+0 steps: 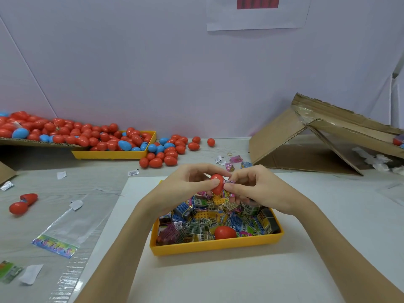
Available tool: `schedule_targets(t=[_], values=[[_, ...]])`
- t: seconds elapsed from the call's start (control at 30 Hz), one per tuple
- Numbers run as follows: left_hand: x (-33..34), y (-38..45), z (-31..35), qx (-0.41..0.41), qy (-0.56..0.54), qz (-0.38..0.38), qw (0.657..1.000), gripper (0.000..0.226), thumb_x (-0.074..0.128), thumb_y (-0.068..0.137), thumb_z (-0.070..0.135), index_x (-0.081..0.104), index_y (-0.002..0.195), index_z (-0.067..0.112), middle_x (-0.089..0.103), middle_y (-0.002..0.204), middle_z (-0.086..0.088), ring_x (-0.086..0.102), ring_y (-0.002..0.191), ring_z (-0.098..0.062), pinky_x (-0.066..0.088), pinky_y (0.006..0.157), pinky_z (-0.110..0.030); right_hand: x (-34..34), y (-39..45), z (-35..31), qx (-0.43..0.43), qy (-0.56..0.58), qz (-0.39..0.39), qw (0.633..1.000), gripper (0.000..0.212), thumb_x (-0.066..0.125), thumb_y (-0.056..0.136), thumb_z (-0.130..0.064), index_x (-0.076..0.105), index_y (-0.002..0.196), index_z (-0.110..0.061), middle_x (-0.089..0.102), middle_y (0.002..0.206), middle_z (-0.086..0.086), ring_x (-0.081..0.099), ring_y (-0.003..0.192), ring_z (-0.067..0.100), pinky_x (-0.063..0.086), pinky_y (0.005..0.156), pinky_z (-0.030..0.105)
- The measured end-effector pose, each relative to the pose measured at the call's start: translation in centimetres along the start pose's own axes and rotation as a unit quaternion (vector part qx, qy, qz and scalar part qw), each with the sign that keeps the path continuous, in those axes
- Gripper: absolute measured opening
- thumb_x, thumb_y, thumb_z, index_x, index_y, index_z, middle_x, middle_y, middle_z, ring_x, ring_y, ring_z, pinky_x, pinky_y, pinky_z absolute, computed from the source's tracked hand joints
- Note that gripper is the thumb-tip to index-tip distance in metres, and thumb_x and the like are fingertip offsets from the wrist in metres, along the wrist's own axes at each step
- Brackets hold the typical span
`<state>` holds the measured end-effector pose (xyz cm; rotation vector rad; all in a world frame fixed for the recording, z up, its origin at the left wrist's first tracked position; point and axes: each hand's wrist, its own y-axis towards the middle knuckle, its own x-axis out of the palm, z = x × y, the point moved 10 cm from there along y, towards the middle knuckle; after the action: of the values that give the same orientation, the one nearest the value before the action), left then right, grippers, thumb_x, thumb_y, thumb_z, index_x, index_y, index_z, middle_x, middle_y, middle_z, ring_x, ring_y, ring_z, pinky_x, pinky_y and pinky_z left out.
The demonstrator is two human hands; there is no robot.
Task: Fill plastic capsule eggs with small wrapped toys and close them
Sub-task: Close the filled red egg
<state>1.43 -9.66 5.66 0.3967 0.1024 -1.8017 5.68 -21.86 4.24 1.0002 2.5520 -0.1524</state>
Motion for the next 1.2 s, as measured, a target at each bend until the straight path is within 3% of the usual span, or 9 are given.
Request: schedule_targets(t=[0.1, 0.2, 0.4, 0.5, 0.63, 0.83, 1.2], values=[[0.08, 0.0, -0.01, 0.006, -0.001, -0.006, 1.0, 0.022, 0.064, 0.103, 0.023, 0.074, 0.121, 0.028, 0.075, 0.116, 0.001, 0.071, 0.108, -0.024, 0.057, 0.099, -0.036, 0.0, -0.05, 0.04, 0.006, 0.006, -0.003, 1.0, 0.03, 0.071, 0.091, -0.049, 0.075, 0.086, -0.019, 0.075, 0.078, 0.006, 0.053, 0.057, 0.017, 0.043, 0.05, 0.024], [0.16, -0.04, 0.14, 0.012, -0.005, -0.009, 1.0, 0.021, 0.066, 0.102, 0.024, 0.074, 0.121, 0.028, 0.074, 0.117, 0.004, 0.071, 0.106, -0.023, 0.059, 0.091, -0.03, -0.11, -0.13, 0.06, 0.012, 0.016, -0.005, 1.0, 0.034, 0.072, 0.09, -0.049, 0.074, 0.087, -0.015, 0.074, 0.078, 0.008, 0.055, 0.058, 0.014, 0.044, 0.051, 0.022], [0.09, -0.02, 0.37, 0.021, -0.014, -0.007, 1.0, 0.021, 0.068, 0.1, 0.025, 0.073, 0.121, 0.028, 0.073, 0.12, 0.003, 0.07, 0.104, -0.021, 0.055, 0.081, -0.02, -0.21, -0.31, -0.13, 0.014, 0.021, -0.005, 1.0, 0.025, 0.075, 0.087, -0.047, 0.076, 0.081, -0.022, 0.073, 0.075, 0.006, 0.056, 0.058, 0.013, 0.046, 0.054, 0.023], [0.14, 0.03, 0.33, 0.023, -0.019, -0.009, 1.0, 0.024, 0.07, 0.099, 0.027, 0.072, 0.123, 0.028, 0.072, 0.12, 0.002, 0.07, 0.103, -0.023, 0.058, 0.083, -0.029, -0.13, -0.34, -0.28, 0.012, 0.014, -0.008, 1.0, 0.023, 0.075, 0.086, -0.048, 0.076, 0.08, -0.025, 0.073, 0.074, 0.005, 0.056, 0.059, 0.013, 0.047, 0.056, 0.024], [0.34, 0.01, 0.16, 0.024, -0.027, -0.018, 0.999, 0.027, 0.071, 0.098, 0.027, 0.071, 0.125, 0.029, 0.071, 0.119, 0.0, 0.065, 0.108, -0.038, 0.057, 0.093, -0.048, -0.13, -0.42, -0.34, 0.013, 0.015, -0.008, 1.0, 0.025, 0.076, 0.085, -0.049, 0.077, 0.082, -0.024, 0.072, 0.072, 0.003, 0.056, 0.058, 0.012, 0.048, 0.056, 0.024], [0.27, -0.11, 0.39, 0.034, -0.041, -0.025, 0.998, 0.028, 0.07, 0.099, 0.023, 0.07, 0.127, 0.027, 0.071, 0.125, 0.0, 0.066, 0.113, -0.034, 0.058, 0.093, -0.042, -0.17, -0.53, -0.43, 0.014, 0.019, -0.021, 1.0, 0.025, 0.076, 0.088, -0.046, 0.077, 0.083, -0.021, 0.069, 0.067, 0.002, 0.058, 0.057, 0.01, 0.047, 0.054, 0.019], [0.31, -0.09, 0.5, 0.043, -0.039, -0.028, 0.998, 0.029, 0.072, 0.098, 0.02, 0.07, 0.127, 0.022, 0.071, 0.12, -0.005, 0.063, 0.112, -0.042, 0.057, 0.092, -0.049, -0.12, -0.46, -0.34, 0.011, 0.021, -0.019, 1.0, 0.026, 0.078, 0.085, -0.049, 0.079, 0.085, -0.023, 0.07, 0.067, -0.002, 0.062, 0.059, 0.009, 0.05, 0.059, 0.018]])
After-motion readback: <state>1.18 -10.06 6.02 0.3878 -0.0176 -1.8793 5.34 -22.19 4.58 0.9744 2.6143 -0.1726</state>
